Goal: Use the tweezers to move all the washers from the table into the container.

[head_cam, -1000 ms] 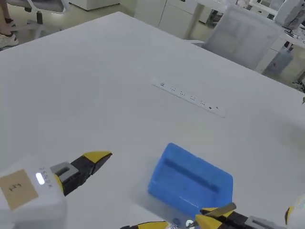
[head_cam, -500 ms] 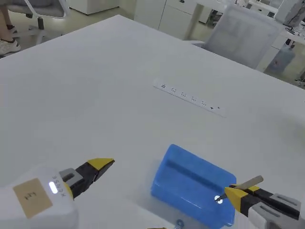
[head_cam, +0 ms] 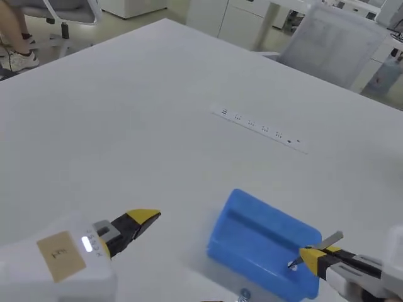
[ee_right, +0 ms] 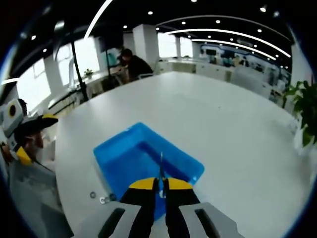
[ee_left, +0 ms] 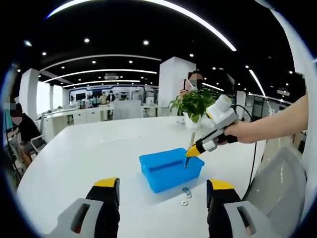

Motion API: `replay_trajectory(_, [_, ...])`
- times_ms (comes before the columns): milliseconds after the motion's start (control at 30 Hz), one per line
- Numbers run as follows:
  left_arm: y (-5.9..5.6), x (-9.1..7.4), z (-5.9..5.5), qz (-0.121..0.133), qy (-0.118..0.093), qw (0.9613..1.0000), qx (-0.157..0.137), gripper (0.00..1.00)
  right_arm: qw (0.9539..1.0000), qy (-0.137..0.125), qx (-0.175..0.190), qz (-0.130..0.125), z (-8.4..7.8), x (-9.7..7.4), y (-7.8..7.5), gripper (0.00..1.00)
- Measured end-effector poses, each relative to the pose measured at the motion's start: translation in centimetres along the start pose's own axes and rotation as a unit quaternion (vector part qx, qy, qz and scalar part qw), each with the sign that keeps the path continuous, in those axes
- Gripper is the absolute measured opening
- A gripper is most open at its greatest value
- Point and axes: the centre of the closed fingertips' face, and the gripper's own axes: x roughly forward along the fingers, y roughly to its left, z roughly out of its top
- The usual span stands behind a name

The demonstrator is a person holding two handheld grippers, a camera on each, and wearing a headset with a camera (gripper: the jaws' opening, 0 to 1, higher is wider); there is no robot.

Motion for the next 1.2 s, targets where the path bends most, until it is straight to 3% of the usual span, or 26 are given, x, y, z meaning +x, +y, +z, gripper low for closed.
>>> replay_trajectory(533, [-0.8, -0.1, 0.8, -0.006, -0.002, 1.0000, 0.001, 0.71, 0.9997, 0.013, -0.018, 0.005, -0.6, 0.3, -0.1, 0.03])
replay_trajectory(800, [-0.8, -0.2, 1.0, -0.009, -0.011, 0.9999, 0.000, 0.72, 0.9999, -0.012, -0.009, 0.005, 0.7, -0.5, 0.3, 0.03])
replay_trajectory(967, [-0.8, -0.2, 0.9, -0.008, -0.007, 0.9999, 0.001, 0.71, 0.9983, -0.050, 0.001, 0.029, 2.5, -2.0, 2.7, 0.03])
replay_trajectory(1200, [-0.8, -0.2, 0.7, -0.010, -0.004, 0.9999, 0.005, 0.70, 0.9955, -0.071, -0.017, 0.060, 3.6, -4.0, 6.7, 0.03])
